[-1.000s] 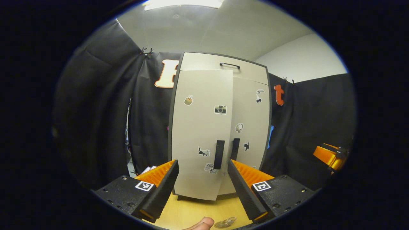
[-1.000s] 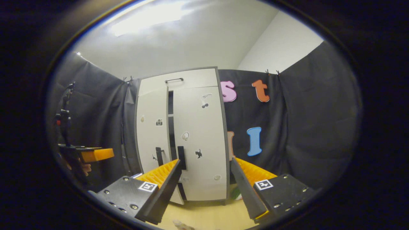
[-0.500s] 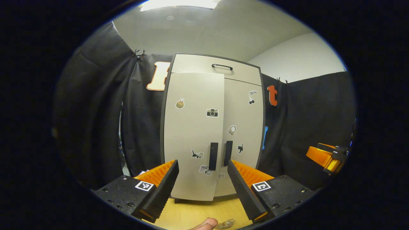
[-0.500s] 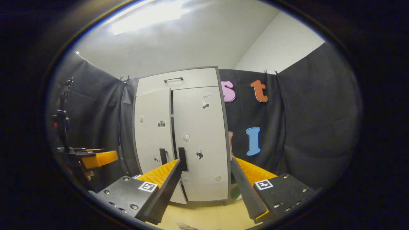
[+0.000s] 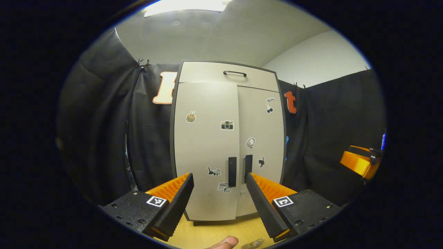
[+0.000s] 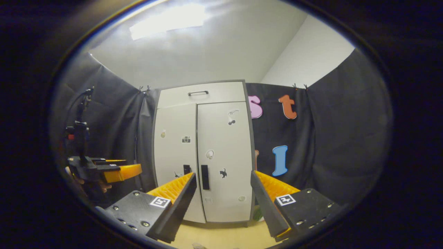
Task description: Grasp the bottle in the cabinet with the left hand and place it on the coaster, then close the right door with the right hand and the left door with the left hand.
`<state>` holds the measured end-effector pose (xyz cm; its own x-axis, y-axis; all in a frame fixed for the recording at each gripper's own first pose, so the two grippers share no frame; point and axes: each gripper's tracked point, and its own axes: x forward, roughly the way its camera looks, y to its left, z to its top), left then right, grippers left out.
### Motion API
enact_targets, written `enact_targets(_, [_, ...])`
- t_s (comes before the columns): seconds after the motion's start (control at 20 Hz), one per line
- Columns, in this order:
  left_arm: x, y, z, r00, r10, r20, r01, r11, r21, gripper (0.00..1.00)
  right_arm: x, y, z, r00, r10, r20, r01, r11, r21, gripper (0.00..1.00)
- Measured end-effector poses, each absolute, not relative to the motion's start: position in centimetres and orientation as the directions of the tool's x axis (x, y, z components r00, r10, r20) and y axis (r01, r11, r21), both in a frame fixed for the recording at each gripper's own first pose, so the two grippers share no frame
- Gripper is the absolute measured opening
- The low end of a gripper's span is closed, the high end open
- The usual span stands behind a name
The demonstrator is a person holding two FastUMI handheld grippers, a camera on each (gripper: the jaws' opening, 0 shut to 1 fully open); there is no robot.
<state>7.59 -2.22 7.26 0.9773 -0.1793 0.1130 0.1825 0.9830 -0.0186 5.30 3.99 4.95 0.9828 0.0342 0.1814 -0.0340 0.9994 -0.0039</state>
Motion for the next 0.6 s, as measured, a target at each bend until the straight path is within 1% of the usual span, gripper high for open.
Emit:
enact_targets(0.1, [8.0, -2.3, 6.5, 0.978, -0.179, 0.104, 0.183, 0.983, -0.027, 0.96, 5.2, 3.6, 5.0, 0.985, 0.033, 0.171, -0.031, 0.999, -0.013, 0.95])
enact_targets(0.15, [8.2, -2.2, 6.3, 0.979, -0.170, 0.108, 0.175, 0.984, -0.038, 0.96, 5.4, 3.4, 5.0, 0.986, 0.022, 0.165, -0.020, 1.000, -0.012, 0.92])
enact_targets(0.2, [8.5, -2.1, 6.3, 0.980, -0.164, 0.117, 0.170, 0.984, -0.045, 0.96, 5.5, 3.1, 5.0, 0.987, 0.012, 0.160, -0.011, 1.000, -0.010, 0.95])
enact_targets(0.35, [9.3, -2.1, 5.3, 0.981, -0.164, 0.107, 0.170, 0.984, -0.048, 0.96, 6.0, 2.1, 5.4, 0.983, -0.025, 0.182, 0.026, 1.000, -0.004, 0.95])
enact_targets(0.6, [9.9, -1.5, 4.3, 0.981, -0.173, 0.091, 0.178, 0.983, -0.046, 0.96, 7.1, 2.1, 5.2, 0.978, -0.034, 0.203, 0.038, 0.999, -0.014, 0.95])
